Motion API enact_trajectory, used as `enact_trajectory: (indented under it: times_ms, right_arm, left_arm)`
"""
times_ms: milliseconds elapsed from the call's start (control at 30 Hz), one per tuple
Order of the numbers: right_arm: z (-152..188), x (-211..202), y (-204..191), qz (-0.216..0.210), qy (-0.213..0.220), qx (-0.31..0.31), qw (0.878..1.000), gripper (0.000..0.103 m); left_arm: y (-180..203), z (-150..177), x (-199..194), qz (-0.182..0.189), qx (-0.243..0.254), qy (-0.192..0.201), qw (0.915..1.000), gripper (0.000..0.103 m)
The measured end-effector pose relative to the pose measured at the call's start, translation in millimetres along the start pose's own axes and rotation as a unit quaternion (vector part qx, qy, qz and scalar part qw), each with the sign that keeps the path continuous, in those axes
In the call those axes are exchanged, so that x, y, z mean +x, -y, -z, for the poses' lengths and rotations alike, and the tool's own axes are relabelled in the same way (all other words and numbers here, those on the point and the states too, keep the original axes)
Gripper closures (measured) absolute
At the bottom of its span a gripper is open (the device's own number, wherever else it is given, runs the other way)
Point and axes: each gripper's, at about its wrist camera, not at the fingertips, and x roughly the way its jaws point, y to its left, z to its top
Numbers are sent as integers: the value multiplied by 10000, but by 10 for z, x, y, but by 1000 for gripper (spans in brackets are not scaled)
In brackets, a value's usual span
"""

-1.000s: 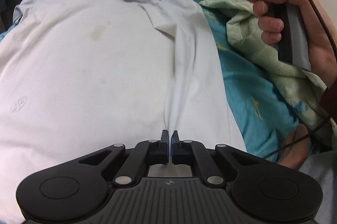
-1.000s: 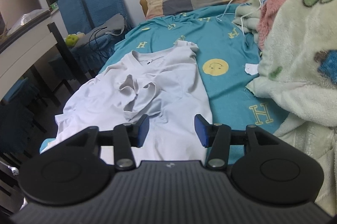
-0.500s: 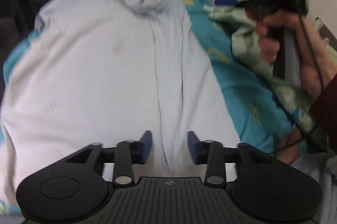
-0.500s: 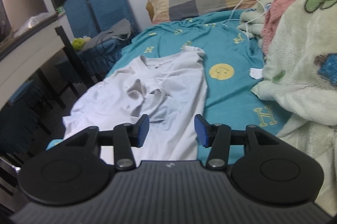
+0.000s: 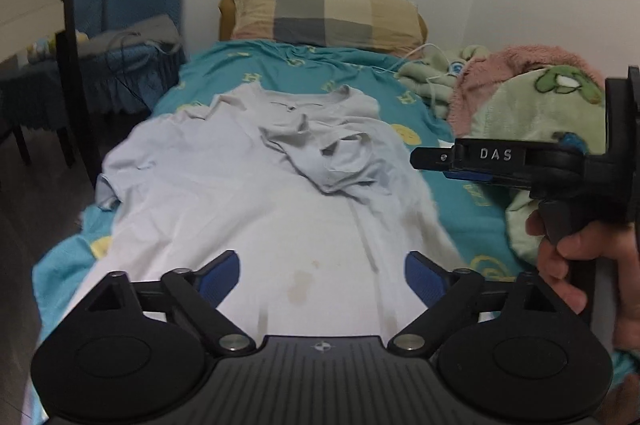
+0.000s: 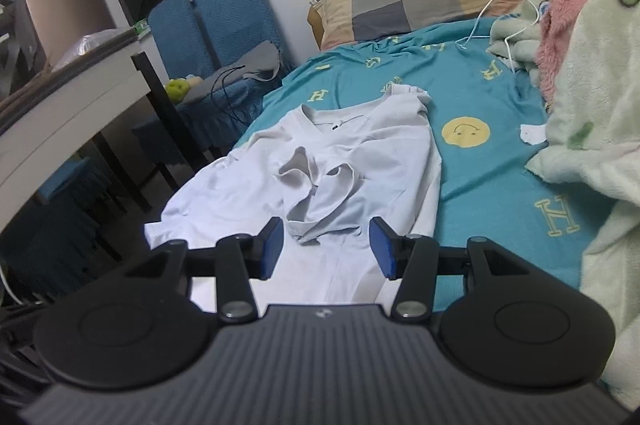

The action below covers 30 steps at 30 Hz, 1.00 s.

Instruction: Fold clothes

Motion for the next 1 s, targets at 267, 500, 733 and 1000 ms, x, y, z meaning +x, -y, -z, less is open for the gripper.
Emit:
enact_trajectory:
  times_ms: [267, 500, 733, 1000]
  right_arm:
    - [-91, 633, -44, 547, -106, 123, 9984, 53]
    - [-108, 1163, -194, 734, -303, -215, 9966, 92]
    - [9, 1390, -560, 337, -565, -409, 9970, 96]
    - [122, 1134, -608, 404, -850, -170, 9954, 93]
  left_arm:
    - [-257, -67, 221, -199, 41, 124, 9997, 1]
    - [-564, -118, 217, -189, -361, 189, 9990, 1]
    - [-857, -163, 151, -205, -928, 283, 9951, 1]
    - [-919, -155, 155, -261, -1118, 346, 9928, 1]
